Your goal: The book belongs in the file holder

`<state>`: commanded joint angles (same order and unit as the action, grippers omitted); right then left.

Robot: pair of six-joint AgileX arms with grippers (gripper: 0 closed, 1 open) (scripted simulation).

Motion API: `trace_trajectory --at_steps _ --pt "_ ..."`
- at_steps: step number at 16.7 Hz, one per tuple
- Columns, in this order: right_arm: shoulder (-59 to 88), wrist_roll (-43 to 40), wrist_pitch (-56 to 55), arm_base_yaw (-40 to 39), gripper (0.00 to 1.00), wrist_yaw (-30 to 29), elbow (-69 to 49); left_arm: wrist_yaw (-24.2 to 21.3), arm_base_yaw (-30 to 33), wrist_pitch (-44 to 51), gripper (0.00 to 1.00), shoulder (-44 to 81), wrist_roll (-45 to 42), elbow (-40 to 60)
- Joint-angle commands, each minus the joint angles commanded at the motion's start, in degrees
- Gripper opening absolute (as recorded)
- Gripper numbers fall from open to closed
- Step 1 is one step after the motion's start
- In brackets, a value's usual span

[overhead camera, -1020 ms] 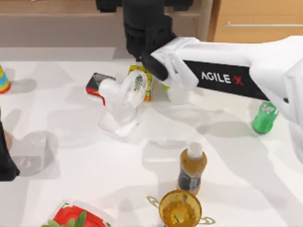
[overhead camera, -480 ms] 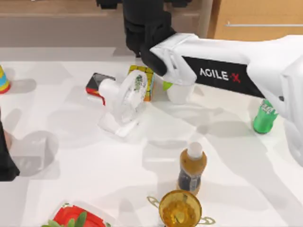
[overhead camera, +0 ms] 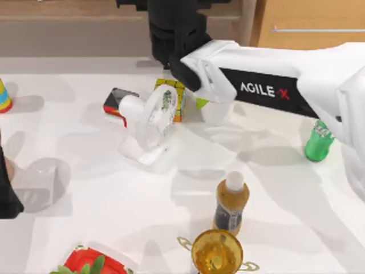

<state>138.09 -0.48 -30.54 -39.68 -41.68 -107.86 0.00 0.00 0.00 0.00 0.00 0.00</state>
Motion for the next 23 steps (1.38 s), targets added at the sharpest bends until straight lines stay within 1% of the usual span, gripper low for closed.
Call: trace_trajectory --at_steps 3,4,23 --pt "0.00 0.00 0.00 0.00 0.02 0.00 0.00 0.00 0.00 0.00 1.00 0.00 0.00 0.00" --pt "0.00 0.00 0.00 0.00 0.00 0.00 0.00 0.00 0.00 0.00 1.00 0.00 0.00 0.00" --pt "-1.19 0.31 2.62 -0.25 0.00 0.00 -1.25 0.00 0.00 0.00 1.00 0.00 0.00 0.00"
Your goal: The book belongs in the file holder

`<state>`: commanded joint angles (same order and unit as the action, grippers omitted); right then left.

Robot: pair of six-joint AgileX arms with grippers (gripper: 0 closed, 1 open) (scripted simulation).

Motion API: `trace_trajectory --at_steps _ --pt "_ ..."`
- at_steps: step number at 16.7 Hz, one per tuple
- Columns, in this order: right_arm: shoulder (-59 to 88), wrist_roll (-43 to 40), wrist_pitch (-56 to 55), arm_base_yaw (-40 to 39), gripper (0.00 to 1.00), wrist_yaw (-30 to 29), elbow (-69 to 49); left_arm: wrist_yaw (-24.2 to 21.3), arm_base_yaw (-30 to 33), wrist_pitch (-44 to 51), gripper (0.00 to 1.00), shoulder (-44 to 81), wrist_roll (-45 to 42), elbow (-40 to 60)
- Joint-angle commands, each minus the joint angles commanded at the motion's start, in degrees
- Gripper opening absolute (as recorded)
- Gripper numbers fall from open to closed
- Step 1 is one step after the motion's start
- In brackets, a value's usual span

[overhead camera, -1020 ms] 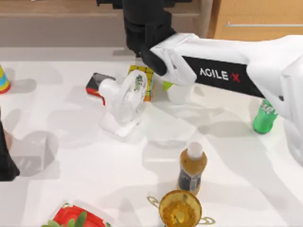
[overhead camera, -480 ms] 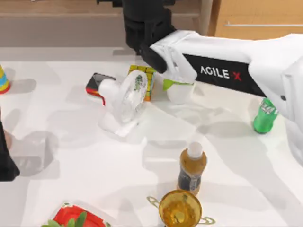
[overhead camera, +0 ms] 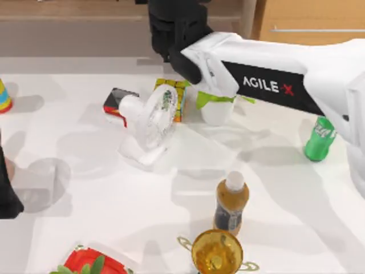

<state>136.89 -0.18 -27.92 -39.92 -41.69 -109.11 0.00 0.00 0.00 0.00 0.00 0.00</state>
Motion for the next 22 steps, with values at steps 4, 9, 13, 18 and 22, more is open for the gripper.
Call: trace_trajectory --at_steps 4,9,13,18,22 --pt "-6.08 2.64 0.24 -1.07 0.00 -0.99 6.75 0.00 0.00 0.00 1.00 0.00 0.00 0.00" --pt "-19.98 10.28 1.20 -5.31 0.00 -1.64 24.14 0.00 0.00 0.00 1.00 0.00 0.00 0.00" --pt "-33.54 19.49 1.38 -7.87 0.00 -0.40 40.06 0.00 0.00 0.00 1.00 0.00 0.00 0.00" --pt "-49.10 33.73 0.53 -2.49 0.00 3.71 57.39 0.00 0.00 0.00 1.00 0.00 0.00 0.00" --pt "-56.84 46.12 -0.53 10.27 0.00 9.49 67.64 0.00 0.00 0.00 1.00 0.00 0.00 0.00"
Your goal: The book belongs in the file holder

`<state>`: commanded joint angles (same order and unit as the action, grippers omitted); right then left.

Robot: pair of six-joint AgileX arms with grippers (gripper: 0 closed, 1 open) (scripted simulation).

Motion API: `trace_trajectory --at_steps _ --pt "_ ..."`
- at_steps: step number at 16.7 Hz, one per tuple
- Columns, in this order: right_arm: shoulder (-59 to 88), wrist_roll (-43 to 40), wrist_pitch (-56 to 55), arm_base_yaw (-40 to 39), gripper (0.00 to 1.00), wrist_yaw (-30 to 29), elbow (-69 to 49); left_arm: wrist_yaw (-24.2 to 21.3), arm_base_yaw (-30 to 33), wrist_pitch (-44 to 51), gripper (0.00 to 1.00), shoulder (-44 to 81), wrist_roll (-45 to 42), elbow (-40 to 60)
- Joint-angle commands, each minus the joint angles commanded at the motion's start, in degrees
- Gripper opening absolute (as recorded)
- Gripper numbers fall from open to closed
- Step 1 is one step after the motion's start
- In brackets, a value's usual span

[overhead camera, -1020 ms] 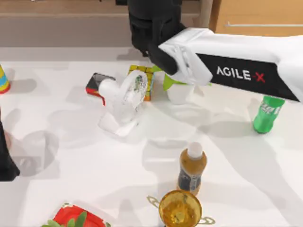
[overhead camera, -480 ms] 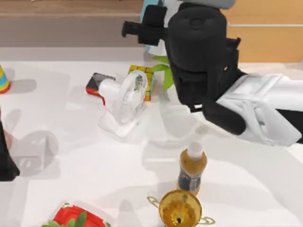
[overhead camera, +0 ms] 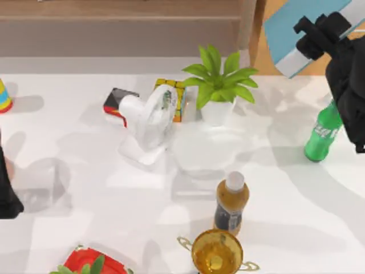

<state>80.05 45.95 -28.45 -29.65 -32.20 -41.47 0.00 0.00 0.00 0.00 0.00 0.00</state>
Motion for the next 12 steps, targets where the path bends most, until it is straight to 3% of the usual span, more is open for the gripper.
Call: trace_trajectory --at_steps 7,12 --pt "-0.74 19.87 -2.31 28.52 0.00 16.46 8.89 0.00 0.00 0.00 1.00 0.00 0.00 0.00" --pt "7.57 29.96 -5.32 44.92 0.00 32.54 5.50 0.00 0.00 0.00 1.00 0.00 0.00 0.00"
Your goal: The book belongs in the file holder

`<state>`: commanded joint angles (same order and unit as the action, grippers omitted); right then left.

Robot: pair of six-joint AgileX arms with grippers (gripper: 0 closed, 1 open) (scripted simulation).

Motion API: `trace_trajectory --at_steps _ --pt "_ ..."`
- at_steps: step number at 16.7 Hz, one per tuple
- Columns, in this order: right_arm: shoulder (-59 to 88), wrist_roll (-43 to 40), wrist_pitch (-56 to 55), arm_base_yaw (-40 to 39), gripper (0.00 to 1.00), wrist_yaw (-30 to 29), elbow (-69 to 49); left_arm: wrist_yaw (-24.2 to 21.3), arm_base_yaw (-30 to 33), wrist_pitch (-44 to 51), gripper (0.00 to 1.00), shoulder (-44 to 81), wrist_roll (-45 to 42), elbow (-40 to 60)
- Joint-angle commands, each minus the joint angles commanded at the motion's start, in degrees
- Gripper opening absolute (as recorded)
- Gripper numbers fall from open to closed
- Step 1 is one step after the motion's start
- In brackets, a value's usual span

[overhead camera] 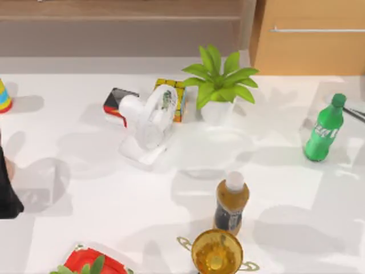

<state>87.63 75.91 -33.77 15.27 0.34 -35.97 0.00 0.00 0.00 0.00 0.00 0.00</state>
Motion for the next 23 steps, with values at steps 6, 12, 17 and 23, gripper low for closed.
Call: trace_trajectory --at_steps 6,12,17,23 --pt "13.13 6.01 -4.26 11.27 0.00 18.10 -10.23 0.00 0.00 0.00 1.00 0.00 0.00 0.00" --pt "19.92 7.13 -5.88 14.38 0.00 25.51 -15.35 0.00 0.00 0.00 1.00 0.00 0.00 0.00" --pt "19.77 7.18 -5.85 14.13 0.00 25.43 -15.13 0.00 0.00 0.00 1.00 0.00 0.00 0.00" --pt "22.36 7.45 -5.50 13.02 0.00 24.38 -19.07 0.00 0.00 0.00 1.00 0.00 0.00 0.00"
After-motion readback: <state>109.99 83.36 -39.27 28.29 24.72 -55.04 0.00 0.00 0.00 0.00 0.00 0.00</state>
